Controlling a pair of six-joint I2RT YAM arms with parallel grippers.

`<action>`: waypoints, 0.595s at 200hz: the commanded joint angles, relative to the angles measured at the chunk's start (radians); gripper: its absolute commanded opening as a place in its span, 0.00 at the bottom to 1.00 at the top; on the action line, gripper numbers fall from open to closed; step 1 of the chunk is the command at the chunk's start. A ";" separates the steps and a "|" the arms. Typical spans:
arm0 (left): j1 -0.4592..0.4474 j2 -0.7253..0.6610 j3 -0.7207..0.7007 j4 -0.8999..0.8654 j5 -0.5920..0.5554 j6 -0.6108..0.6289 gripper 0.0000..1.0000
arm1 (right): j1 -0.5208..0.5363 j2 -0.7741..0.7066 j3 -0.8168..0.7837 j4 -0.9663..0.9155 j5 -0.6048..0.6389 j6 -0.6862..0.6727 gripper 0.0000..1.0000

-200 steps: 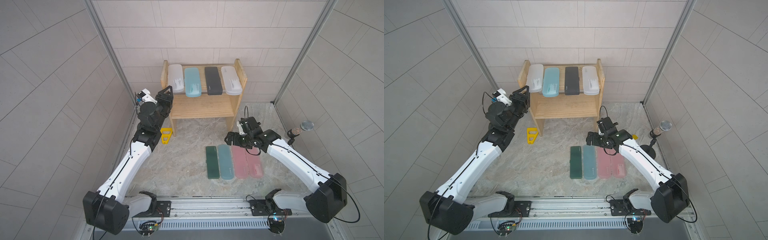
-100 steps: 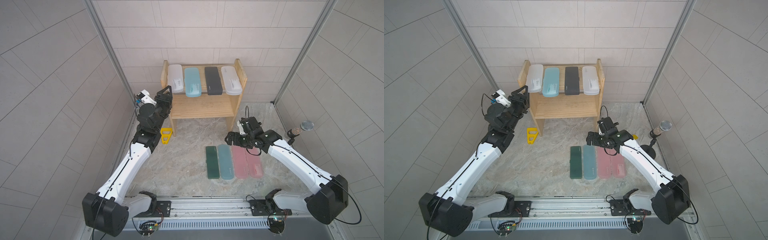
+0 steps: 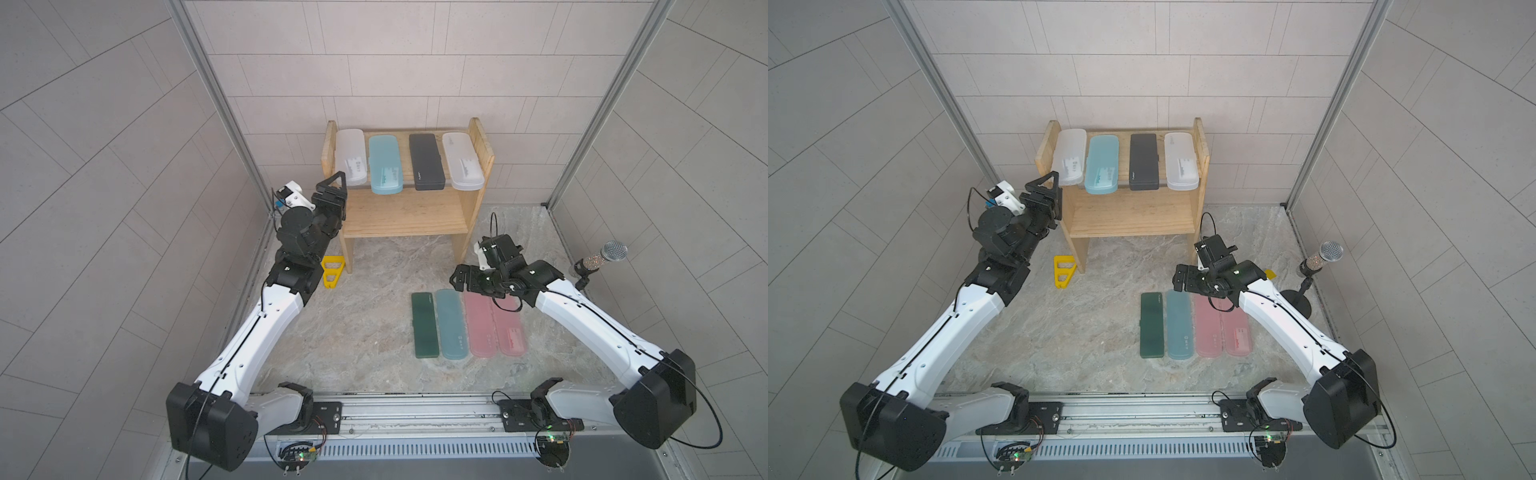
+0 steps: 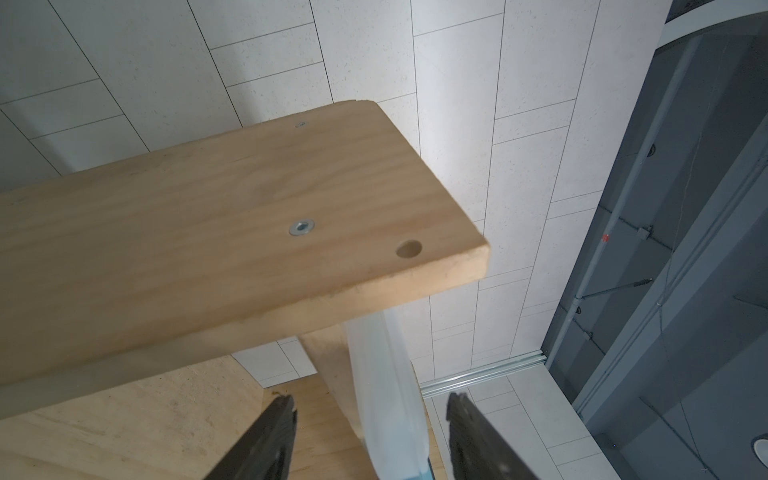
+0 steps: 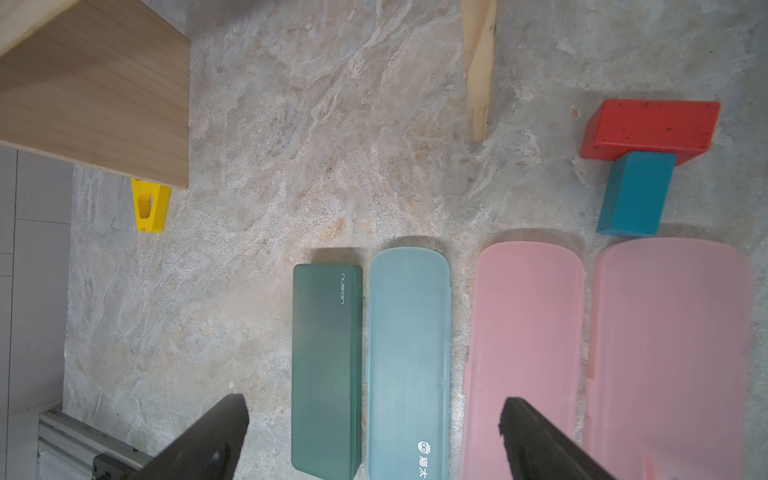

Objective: Remove the pencil cases from the shelf
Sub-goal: Pick up the pencil case from the shelf.

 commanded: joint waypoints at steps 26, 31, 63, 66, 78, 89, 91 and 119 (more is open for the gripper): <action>0.007 0.049 0.070 -0.027 0.057 -0.026 0.53 | -0.008 0.007 0.025 -0.025 0.002 -0.017 1.00; 0.006 0.051 0.072 -0.028 0.059 -0.028 0.51 | -0.010 0.008 0.027 -0.025 0.002 -0.017 1.00; 0.007 0.058 0.074 -0.029 0.059 -0.028 0.34 | -0.013 0.010 0.033 -0.030 0.000 -0.020 1.00; 0.006 0.056 0.073 -0.029 0.059 -0.027 0.32 | -0.015 0.011 0.032 -0.030 -0.001 -0.020 1.00; 0.006 0.049 0.066 -0.032 0.058 -0.022 0.26 | -0.014 0.014 0.029 -0.030 -0.005 -0.020 1.00; 0.007 0.038 0.052 -0.032 0.052 -0.020 0.23 | -0.014 0.016 0.027 -0.029 -0.011 -0.020 1.00; 0.007 0.035 0.048 -0.032 0.051 -0.020 0.23 | -0.014 0.016 0.028 -0.029 -0.011 -0.020 1.00; 0.010 -0.003 -0.008 -0.015 0.034 -0.020 0.09 | -0.014 0.008 0.028 -0.031 -0.011 -0.023 1.00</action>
